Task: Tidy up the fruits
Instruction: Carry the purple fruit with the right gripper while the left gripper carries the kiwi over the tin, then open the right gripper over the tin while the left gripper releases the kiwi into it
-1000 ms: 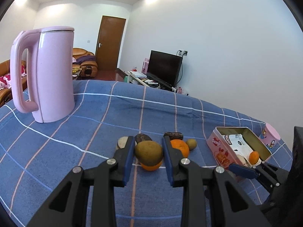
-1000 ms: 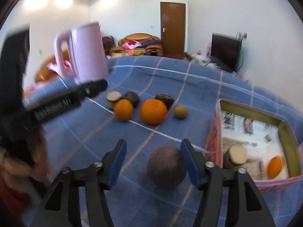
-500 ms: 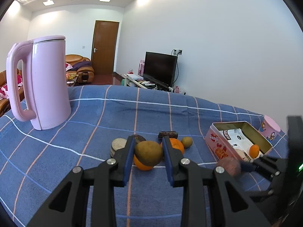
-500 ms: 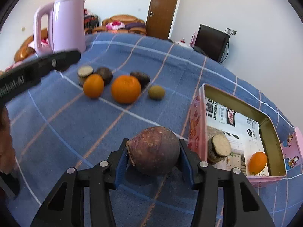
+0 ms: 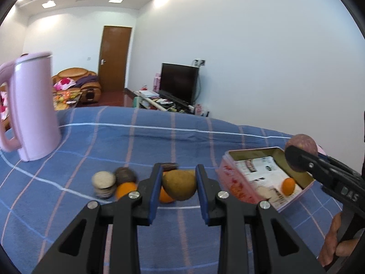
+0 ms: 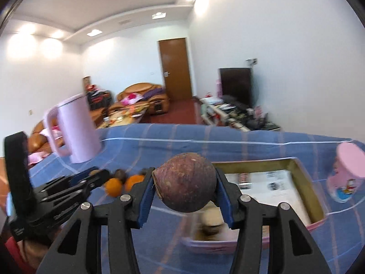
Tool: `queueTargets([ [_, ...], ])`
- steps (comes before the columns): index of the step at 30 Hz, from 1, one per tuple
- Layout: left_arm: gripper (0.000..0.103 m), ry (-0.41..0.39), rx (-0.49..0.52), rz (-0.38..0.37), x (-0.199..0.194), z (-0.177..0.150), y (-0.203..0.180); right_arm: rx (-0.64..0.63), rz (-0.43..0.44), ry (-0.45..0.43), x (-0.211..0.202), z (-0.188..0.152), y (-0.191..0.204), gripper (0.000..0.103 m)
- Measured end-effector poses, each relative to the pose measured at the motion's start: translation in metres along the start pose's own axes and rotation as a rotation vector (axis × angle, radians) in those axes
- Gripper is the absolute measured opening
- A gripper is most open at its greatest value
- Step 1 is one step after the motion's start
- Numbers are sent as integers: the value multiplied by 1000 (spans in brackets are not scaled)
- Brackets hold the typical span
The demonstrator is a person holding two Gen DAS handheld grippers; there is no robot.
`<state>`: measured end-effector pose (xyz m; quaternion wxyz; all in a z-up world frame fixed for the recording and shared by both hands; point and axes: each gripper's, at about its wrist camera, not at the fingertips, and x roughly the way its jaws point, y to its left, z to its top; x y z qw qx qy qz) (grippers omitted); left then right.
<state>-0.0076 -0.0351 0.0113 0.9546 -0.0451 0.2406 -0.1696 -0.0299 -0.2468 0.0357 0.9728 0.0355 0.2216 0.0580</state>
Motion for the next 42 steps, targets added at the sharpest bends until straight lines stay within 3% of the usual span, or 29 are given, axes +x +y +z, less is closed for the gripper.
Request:
queueTargets([
  [9,31,0,47,-90,19,8,-60,61,-146,-1,-3,4,-60,52],
  [15,32,44,81,-112,44,11,-103,118,-219,22,-2,2,-101,52],
  [19,32,87,102,-110,65,8,-131,136,-232,57,5,-2,-114,52],
  [24,32,111,145,-54,80,5,-147,145,-217,103,15,-6,-120,52],
  [34,31,151,174,2,97,3,-149,158,-205,191,35,-17,-123,52],
  [42,32,159,169,9,99,3,-149,194,-177,205,36,-19,-125,53],
])
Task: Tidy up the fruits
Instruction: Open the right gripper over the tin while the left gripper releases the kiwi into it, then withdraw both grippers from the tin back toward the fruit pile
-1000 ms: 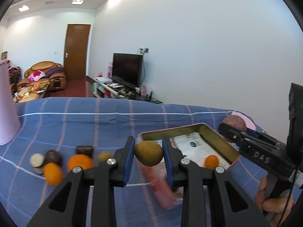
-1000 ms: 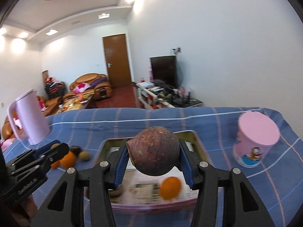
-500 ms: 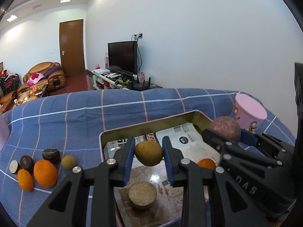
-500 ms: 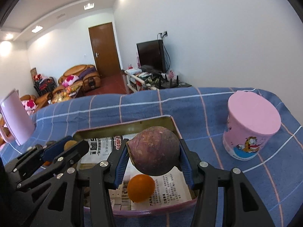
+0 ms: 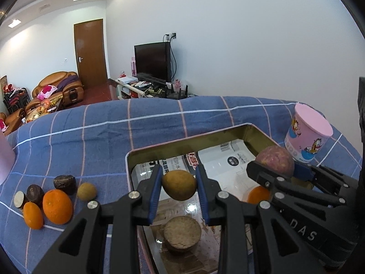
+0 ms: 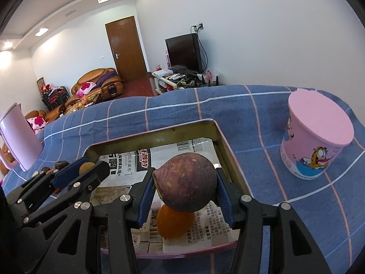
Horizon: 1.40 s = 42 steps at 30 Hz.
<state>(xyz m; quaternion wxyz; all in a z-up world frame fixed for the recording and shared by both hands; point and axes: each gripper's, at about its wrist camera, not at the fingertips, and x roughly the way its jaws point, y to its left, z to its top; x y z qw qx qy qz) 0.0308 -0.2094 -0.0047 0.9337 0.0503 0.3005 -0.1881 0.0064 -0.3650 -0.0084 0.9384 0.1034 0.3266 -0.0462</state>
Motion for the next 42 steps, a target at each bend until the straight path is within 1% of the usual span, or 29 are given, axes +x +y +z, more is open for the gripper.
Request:
queueTargets([
  [5,34,-6,5,-3,-1,0,-1,44,24,10,-1,0,-8,54],
  [6,38,-6,1,0,-1,0,0,56,33,11,-1,1,-9,55],
  [7,44,-7,-8,7,-2,0,1,69,43,8,-2,1,-11,55],
  [8,48,-8,-17,11,-3,0,3,79,48,7,-3,1,-13,55],
  [10,66,-15,-44,21,-5,-1,9,109,64,2,-4,2,-16,55],
  [11,70,-22,-57,20,-6,-1,12,129,80,-2,-5,2,-19,55],
  [12,76,-29,-67,13,-8,-1,13,154,99,-9,-6,2,-23,56],
  [14,82,-47,-80,0,-12,-1,15,187,131,-21,-8,2,-25,57],
  [15,93,-52,-75,-3,-14,-1,14,205,154,-31,-9,2,-27,60],
  [16,103,-64,-60,-2,-17,-1,12,213,172,-40,-11,2,-27,71],
  [17,103,-79,-49,3,-20,-1,9,218,188,-53,-13,2,-26,79],
  [19,103,-110,-16,14,-27,-1,4,206,195,-81,-17,2,-21,80],
  [21,103,-127,-10,27,-32,0,4,179,164,-122,-24,2,-15,80],
  [24,103,-152,-35,38,-39,2,12,146,102,-213,-38,1,-11,80],
  [28,103,-200,-43,123,-48,2,26,130,32,-348,-56,-3,-12,80],
  [30,103,-220,-42,161,-51,-1,34,120,2,-389,-59,-6,-11,86],
  [35,103,-233,-23,246,-51,-6,45,76,-70,-419,-61,-10,-4,87],
  [40,103,-202,-26,267,-47,-12,53,41,-112,-448,-73,-16,2,87],
  [42,103,-202,-30,269,-52,-16,56,33,-125,-452,-76,-17,4,87],
])
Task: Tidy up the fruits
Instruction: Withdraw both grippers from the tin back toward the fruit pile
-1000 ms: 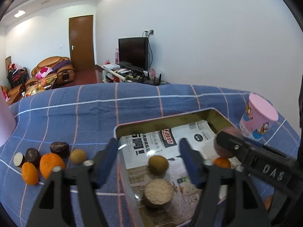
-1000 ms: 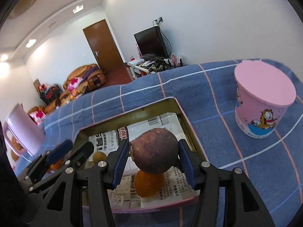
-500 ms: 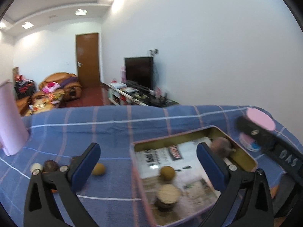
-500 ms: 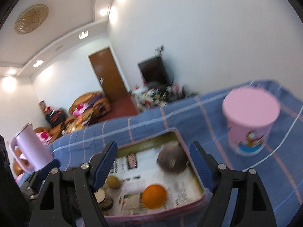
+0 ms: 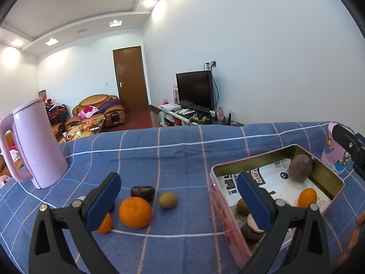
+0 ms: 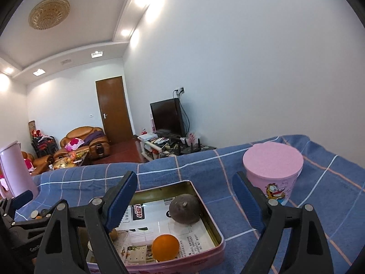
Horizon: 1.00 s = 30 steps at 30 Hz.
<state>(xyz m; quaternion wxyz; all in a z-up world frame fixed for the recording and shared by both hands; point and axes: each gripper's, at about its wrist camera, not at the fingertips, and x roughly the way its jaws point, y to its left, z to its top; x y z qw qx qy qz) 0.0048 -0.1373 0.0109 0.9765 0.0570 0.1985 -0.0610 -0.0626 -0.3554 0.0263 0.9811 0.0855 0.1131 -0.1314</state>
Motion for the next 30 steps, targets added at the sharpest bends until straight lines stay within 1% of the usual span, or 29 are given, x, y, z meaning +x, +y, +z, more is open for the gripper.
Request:
queueTargets([
  [2,103,-8,-10,-4,-4,-2,4,-3,-15,8,-1,1,1,87],
  [6,103,2,-27,-10,-7,-5,12,12,-44,12,-9,-1,1,87],
  [10,103,-1,-41,-27,-12,-8,20,39,-57,17,-19,-4,2,87],
  [13,103,3,-46,-35,-16,-11,26,34,-69,14,-26,-6,9,87],
  [17,103,6,-67,-48,-20,-14,38,34,-72,26,-29,-8,19,87],
  [22,103,27,-72,-51,-19,-16,53,71,-66,38,-33,-14,32,87],
  [27,103,46,-72,-37,-14,-18,72,69,-52,41,-33,-19,52,87],
  [30,103,44,-59,-25,-12,-18,82,61,-37,45,-32,-21,67,87],
])
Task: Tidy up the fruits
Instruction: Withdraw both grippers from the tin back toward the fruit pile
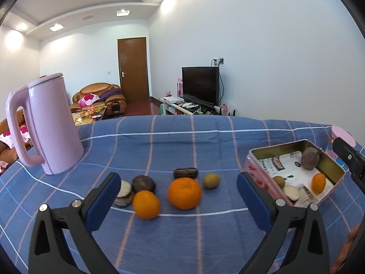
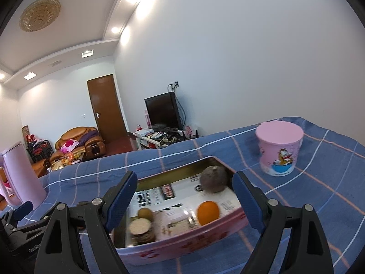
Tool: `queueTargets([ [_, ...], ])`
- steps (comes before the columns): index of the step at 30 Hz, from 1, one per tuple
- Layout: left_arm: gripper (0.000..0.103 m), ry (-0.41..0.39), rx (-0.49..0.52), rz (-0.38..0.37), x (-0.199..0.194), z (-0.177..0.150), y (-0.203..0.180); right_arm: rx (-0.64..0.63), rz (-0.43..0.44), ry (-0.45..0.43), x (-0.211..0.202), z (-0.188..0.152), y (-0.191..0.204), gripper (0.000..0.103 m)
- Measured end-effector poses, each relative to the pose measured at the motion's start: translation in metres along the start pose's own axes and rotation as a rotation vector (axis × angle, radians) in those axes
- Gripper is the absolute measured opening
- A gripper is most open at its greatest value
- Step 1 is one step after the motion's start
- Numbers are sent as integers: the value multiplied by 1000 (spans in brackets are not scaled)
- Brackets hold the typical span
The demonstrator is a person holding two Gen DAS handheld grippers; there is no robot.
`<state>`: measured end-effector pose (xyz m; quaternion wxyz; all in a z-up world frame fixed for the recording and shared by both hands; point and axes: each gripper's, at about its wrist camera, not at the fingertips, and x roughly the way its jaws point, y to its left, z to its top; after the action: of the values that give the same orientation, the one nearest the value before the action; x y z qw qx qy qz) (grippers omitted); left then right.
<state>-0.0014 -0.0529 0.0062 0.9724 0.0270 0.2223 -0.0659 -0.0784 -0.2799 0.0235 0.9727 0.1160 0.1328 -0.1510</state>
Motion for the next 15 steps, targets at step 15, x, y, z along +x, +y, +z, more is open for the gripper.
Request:
queueTargets([
  [15,103,50,-49,132,30,6,99,-82,109,38,15,-13,80,87],
])
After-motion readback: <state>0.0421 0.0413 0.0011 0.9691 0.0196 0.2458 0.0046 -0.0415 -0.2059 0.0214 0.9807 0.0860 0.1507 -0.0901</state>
